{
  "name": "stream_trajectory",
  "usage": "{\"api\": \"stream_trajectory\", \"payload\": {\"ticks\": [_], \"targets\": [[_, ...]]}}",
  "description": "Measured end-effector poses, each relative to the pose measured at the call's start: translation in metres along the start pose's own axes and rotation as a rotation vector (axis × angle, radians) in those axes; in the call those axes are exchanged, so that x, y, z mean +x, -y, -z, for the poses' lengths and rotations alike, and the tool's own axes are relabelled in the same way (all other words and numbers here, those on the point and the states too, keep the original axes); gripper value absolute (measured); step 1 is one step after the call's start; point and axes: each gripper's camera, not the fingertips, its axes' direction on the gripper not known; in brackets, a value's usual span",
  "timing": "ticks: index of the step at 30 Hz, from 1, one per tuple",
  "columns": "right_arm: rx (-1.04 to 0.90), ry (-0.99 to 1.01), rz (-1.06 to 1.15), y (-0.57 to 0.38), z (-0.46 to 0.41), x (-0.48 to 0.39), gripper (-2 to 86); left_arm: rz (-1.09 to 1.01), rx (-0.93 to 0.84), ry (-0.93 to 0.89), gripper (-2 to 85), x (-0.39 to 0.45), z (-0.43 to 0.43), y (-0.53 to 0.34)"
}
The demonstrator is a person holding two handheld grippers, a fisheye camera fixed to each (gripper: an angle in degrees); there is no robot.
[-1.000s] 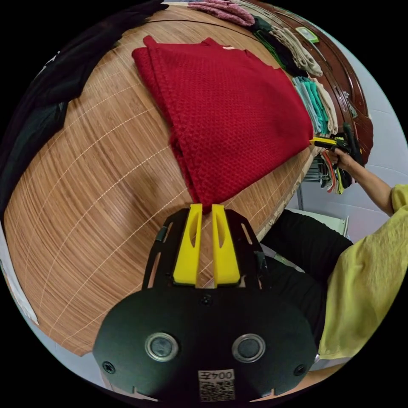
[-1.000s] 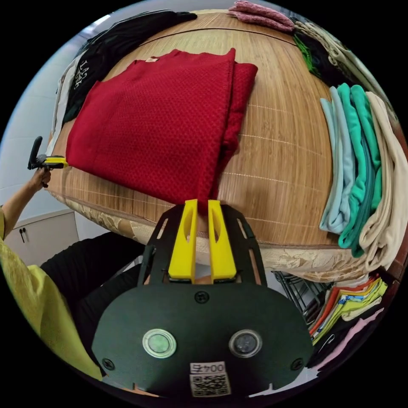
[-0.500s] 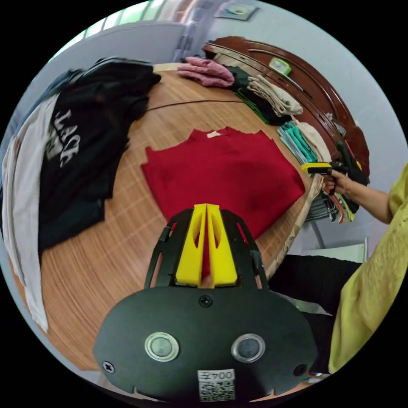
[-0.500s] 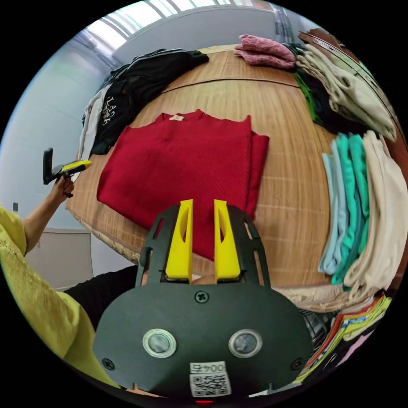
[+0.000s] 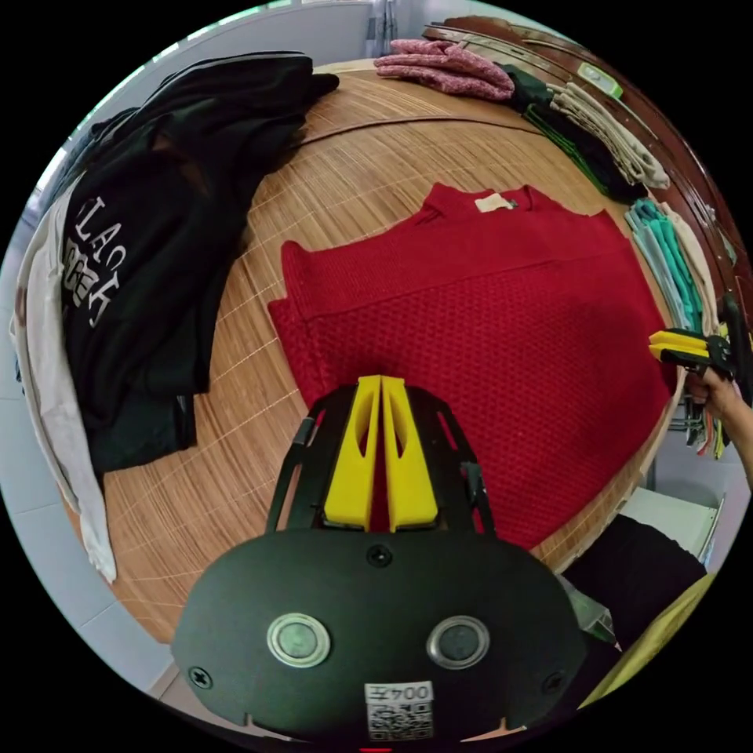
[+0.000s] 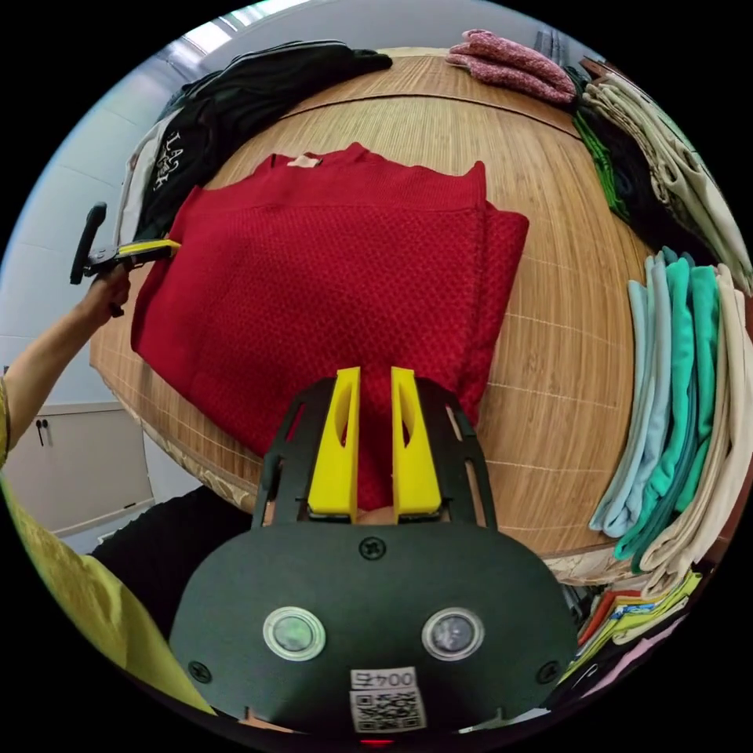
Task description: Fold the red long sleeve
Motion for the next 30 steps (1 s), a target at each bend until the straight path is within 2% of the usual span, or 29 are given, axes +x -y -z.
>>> {"api": "stream_trajectory", "payload": {"ticks": [4,6,9,10,13,24,30], "targets": [[0.091,0.040,-0.075,-0.010,0.025,0.011,7.8,0.030,0.084,-0.125,0.2,-0.002,0.038,-0.028],[0.051,0.035,-0.089,-0.014,0.017,0.015,7.9,0.042,0.065,-0.149,0.2,0.005,0.034,-0.046],[-0.017,0.002,-0.061,-0.016,-0.005,0.014,7.5,-0.007,-0.103,-0.107,0.2,0.026,-0.007,-0.064],[-0.028,-0.005,-0.049,-0.013,-0.008,0.014,7.2,-0.013,-0.061,-0.088,0.1,0.030,-0.014,-0.070],[-0.076,0.002,-0.016,-0.004,-0.011,0.016,6.8,0.055,-0.062,-0.134,0.1,0.021,-0.023,-0.064],[-0.073,0.064,0.005,-0.012,-0.008,0.032,6.3,0.046,-0.096,-0.157,0.1,0.012,-0.040,-0.049],[-0.061,0.045,-0.014,-0.021,-0.002,0.032,6.5,0.036,-0.104,-0.245,0.1,-0.008,-0.053,-0.046]]}}
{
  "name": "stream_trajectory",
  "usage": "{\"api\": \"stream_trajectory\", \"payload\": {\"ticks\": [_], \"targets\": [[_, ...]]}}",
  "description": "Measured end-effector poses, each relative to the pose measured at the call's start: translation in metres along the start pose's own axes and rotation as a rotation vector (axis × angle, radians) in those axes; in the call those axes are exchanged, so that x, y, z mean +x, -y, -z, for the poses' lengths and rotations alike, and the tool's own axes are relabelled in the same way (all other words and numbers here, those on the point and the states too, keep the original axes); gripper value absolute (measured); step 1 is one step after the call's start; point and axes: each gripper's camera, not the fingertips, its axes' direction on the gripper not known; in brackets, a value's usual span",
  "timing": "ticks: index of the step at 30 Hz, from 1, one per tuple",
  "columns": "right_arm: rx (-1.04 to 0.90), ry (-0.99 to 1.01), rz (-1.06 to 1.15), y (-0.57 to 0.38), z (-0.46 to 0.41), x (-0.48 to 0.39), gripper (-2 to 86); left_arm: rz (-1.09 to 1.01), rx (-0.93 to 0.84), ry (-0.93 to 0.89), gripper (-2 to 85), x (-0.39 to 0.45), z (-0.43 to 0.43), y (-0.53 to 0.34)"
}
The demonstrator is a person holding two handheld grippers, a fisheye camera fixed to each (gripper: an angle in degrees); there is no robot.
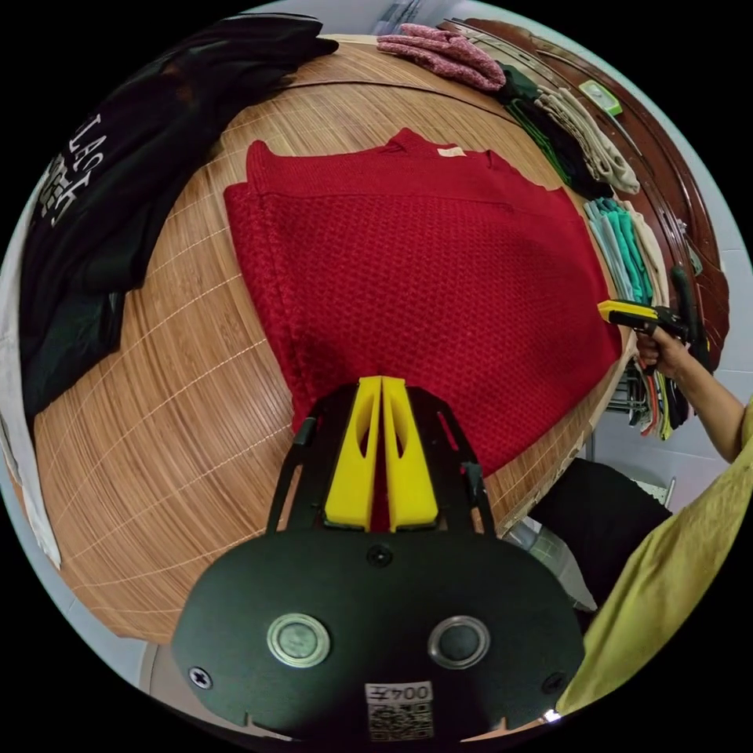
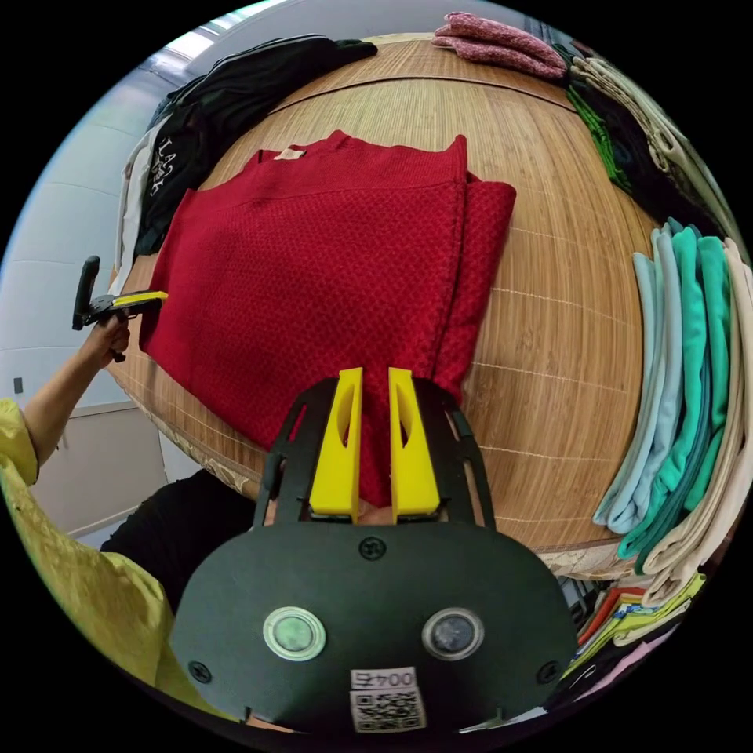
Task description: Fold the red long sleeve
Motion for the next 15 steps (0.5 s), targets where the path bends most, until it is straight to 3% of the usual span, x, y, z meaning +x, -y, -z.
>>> {"api": "stream_trajectory", "payload": {"ticks": [5,15], "targets": [[0.063,0.040,-0.065,-0.018,0.005,0.012,6.5,-0.025,-0.002,-0.116,0.1,-0.025,-0.008,-0.001],[0.079,-0.011,-0.021,-0.042,0.018,0.016,6.5,-0.110,0.064,-0.105,0.0,-0.034,-0.027,-0.020]]}}
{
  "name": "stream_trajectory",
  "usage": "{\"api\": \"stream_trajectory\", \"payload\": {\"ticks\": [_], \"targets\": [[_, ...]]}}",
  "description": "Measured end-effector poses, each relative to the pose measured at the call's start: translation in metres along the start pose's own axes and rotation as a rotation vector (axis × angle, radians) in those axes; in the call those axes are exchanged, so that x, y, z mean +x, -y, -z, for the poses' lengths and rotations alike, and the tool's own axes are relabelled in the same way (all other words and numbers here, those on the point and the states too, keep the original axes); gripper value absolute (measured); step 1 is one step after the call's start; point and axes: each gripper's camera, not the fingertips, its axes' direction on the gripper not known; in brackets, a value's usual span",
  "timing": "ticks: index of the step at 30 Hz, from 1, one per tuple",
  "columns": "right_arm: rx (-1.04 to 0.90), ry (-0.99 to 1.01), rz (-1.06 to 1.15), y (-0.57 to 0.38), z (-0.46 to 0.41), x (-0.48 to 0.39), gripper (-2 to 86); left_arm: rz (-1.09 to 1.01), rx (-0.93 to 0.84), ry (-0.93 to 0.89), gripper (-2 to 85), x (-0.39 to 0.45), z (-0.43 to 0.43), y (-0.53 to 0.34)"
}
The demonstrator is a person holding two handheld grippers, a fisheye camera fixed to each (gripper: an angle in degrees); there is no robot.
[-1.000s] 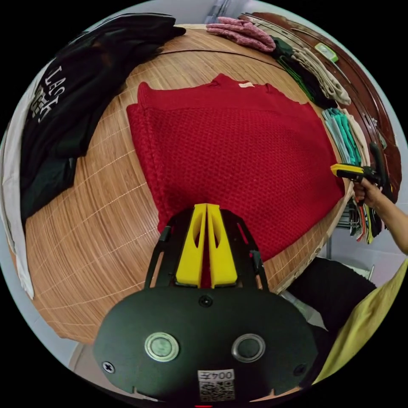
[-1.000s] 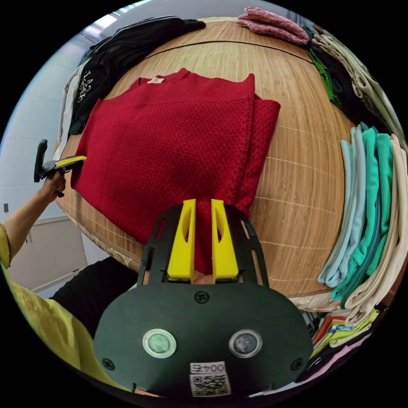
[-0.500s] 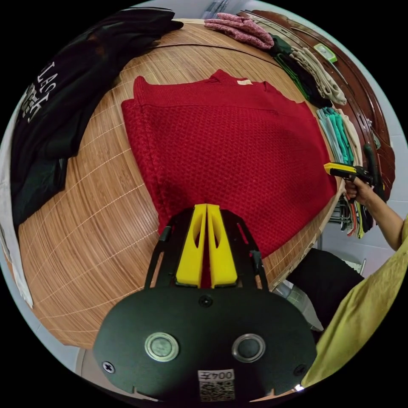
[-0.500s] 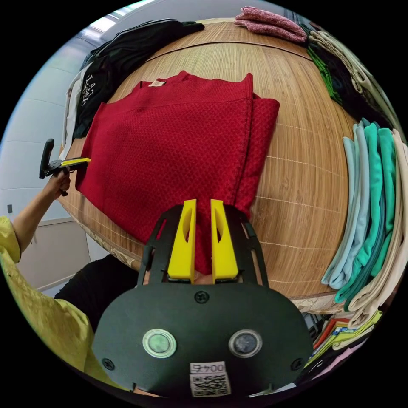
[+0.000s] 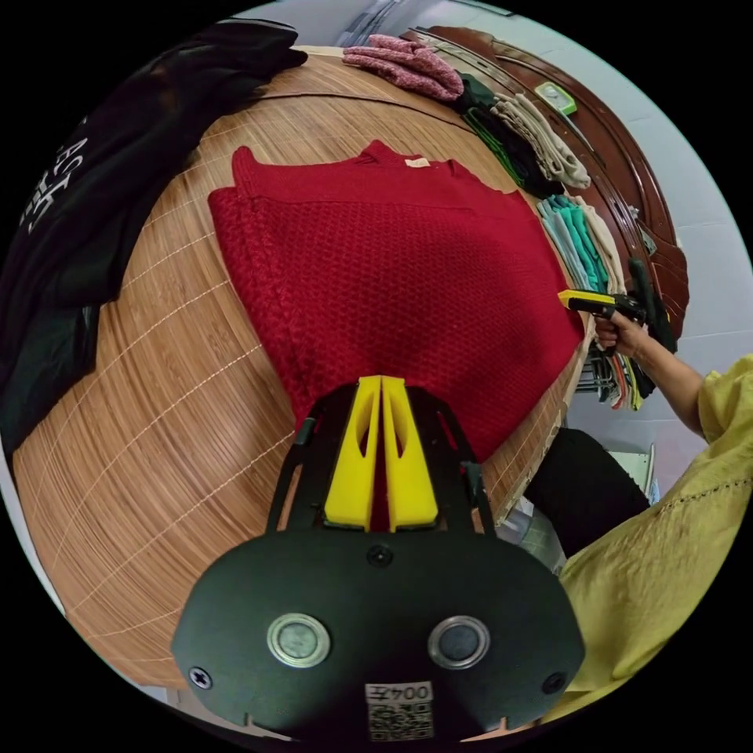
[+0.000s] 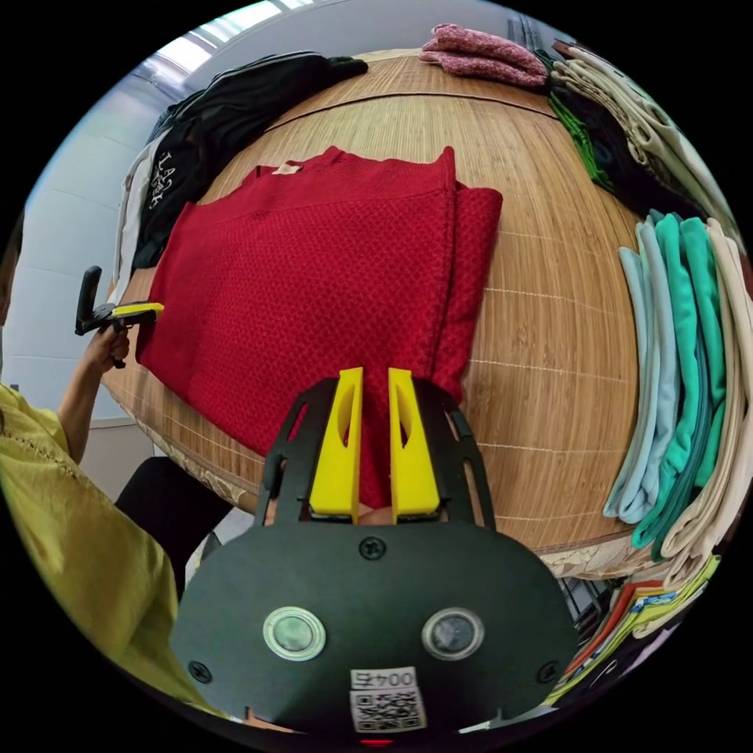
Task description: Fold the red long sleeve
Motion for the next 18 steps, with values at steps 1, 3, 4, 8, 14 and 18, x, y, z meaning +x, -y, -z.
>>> {"api": "stream_trajectory", "payload": {"ticks": [1,3,4,8,14,18], "targets": [[0.002,0.002,0.008,-0.003,0.002,0.003,6.5,-0.005,0.005,0.007,0.0,0.000,-0.002,-0.003],[0.008,0.009,0.012,-0.009,0.006,0.008,6.5,-0.010,0.013,0.012,0.0,0.000,-0.005,-0.008],[0.014,0.010,0.018,-0.013,0.009,0.010,6.5,-0.015,0.018,0.013,0.0,-0.001,-0.007,-0.011],[0.018,0.003,0.048,-0.026,0.020,0.018,6.5,-0.039,0.026,0.025,0.0,-0.001,-0.014,-0.023],[0.018,-0.021,0.089,-0.045,0.037,0.032,6.5,-0.055,0.065,0.079,0.1,0.007,-0.025,-0.047],[0.066,-0.056,0.121,-0.064,0.049,0.040,6.5,-0.059,0.088,0.125,0.2,0.014,-0.031,-0.063]]}}
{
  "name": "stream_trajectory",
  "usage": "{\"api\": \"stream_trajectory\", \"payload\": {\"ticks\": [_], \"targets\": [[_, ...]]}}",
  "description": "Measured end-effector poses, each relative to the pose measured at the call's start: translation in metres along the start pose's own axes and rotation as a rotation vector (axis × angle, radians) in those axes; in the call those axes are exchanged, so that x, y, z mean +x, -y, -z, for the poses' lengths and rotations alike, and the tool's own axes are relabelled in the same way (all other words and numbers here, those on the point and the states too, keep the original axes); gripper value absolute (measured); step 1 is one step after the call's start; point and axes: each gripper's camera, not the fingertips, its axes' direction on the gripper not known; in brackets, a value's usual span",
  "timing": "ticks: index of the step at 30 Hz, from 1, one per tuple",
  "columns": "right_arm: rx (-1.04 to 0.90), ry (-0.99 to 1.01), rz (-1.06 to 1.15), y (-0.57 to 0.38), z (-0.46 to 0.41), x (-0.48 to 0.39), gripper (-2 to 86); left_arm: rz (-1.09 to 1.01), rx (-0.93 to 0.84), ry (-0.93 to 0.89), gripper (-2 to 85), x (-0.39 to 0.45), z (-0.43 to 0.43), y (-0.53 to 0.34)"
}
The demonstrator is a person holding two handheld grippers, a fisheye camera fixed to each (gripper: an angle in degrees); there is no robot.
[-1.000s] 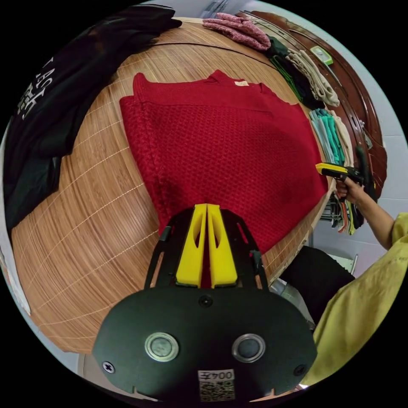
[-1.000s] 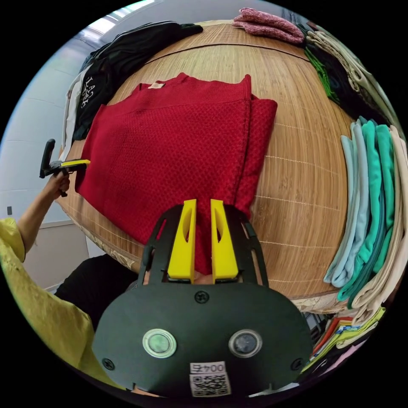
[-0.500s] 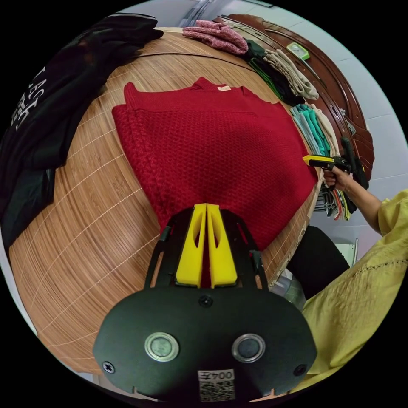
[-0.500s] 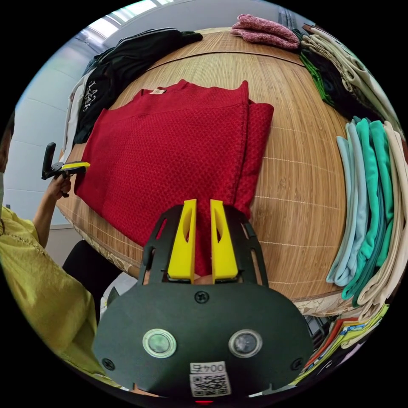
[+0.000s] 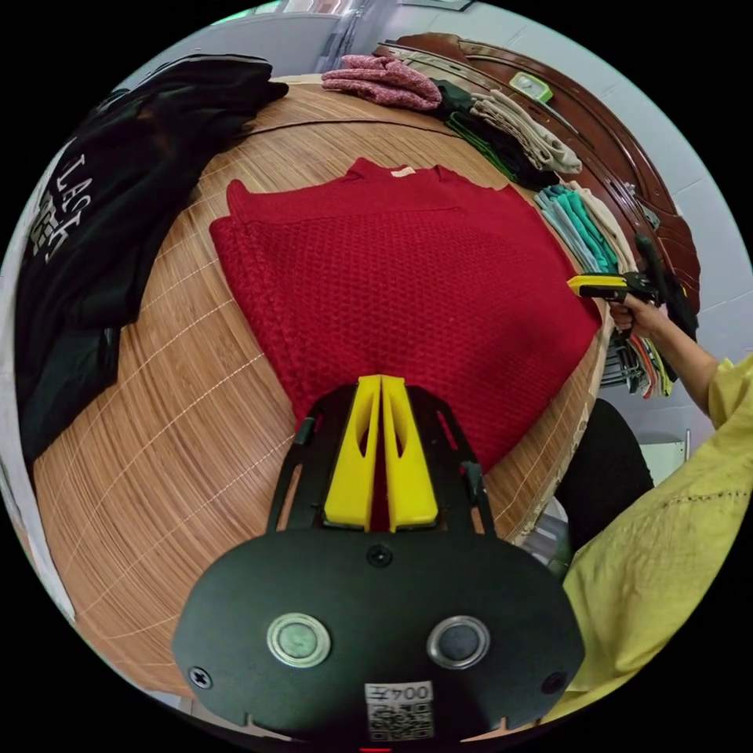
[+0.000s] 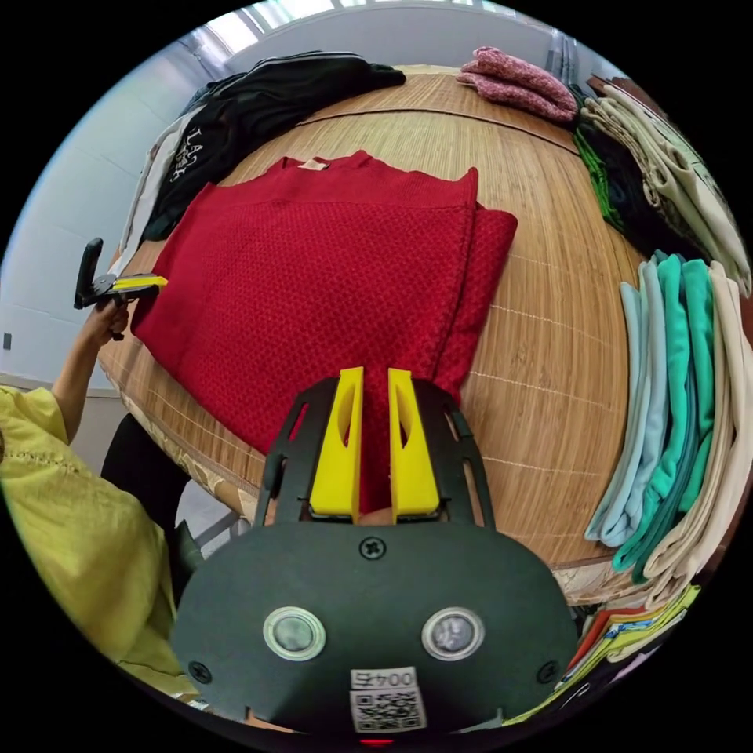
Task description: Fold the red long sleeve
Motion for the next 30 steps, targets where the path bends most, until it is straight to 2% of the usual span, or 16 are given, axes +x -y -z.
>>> {"api": "stream_trajectory", "payload": {"ticks": [6,8,11,15,17,24,30], "targets": [[0.193,0.025,-0.124,-0.047,0.055,0.027,4.9,0.065,0.042,-0.041,0.7,-0.004,0.010,-0.035],[0.354,0.187,-0.250,-0.088,0.099,0.042,5.1,0.160,0.140,-0.037,1.4,-0.003,0.047,-0.077],[0.433,0.332,-0.322,-0.145,0.130,0.057,6.3,0.236,0.233,-0.033,2.9,0.007,0.083,-0.145],[0.479,0.449,-0.405,-0.214,0.141,0.088,7.8,0.270,0.236,-0.030,5.5,0.021,0.084,-0.219],[0.508,0.544,-0.499,-0.259,0.138,0.115,8.5,0.230,0.215,0.027,7.4,0.041,0.075,-0.252],[0.621,0.762,-0.751,-0.336,0.138,0.167,10.0,0.065,0.127,0.168,11.0,0.082,0.041,-0.264],[0.509,0.761,-0.813,-0.305,0.133,0.190,13.2,-0.006,0.073,0.213,12.8,0.084,0.009,-0.242]]}}
